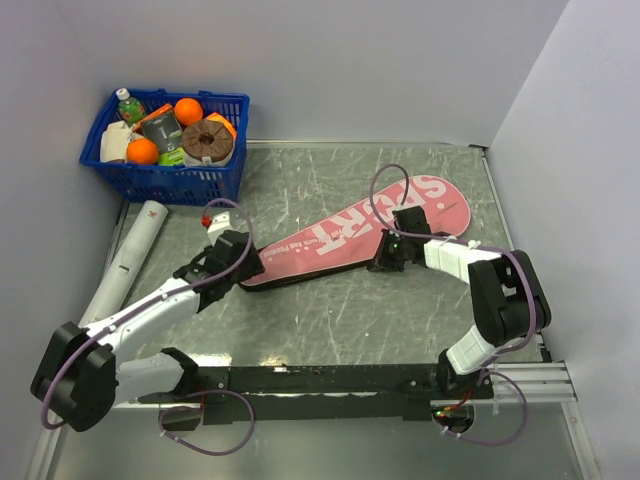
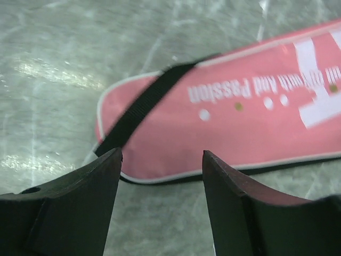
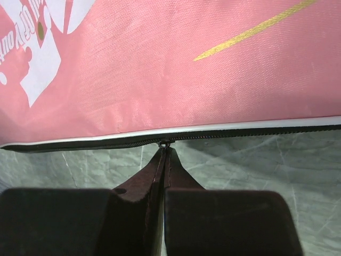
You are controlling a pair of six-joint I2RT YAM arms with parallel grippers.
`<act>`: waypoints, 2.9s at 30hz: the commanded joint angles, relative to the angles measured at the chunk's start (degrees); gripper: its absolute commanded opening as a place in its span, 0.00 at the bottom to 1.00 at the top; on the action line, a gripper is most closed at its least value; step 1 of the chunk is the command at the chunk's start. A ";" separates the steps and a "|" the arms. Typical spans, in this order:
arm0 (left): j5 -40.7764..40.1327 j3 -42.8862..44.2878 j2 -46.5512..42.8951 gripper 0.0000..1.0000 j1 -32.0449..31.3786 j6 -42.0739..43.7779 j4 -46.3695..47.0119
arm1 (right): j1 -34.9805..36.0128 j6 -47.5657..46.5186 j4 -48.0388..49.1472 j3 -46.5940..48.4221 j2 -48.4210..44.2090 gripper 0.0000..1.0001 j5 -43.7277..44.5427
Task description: Pack up the badminton gear
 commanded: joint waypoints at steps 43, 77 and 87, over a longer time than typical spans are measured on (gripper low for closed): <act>20.44 -12.45 -2.56 0.11 9.70 -1.53 13.53 | 35.49 9.69 4.78 25.55 22.76 0.00 -7.05; 21.67 -11.84 -12.51 0.50 0.92 1.46 3.06 | 33.84 5.83 12.09 -6.16 -1.65 0.00 -2.22; 17.72 -10.70 -9.51 0.57 -6.74 1.20 0.51 | 23.12 0.03 7.08 -14.60 -9.92 0.00 -4.94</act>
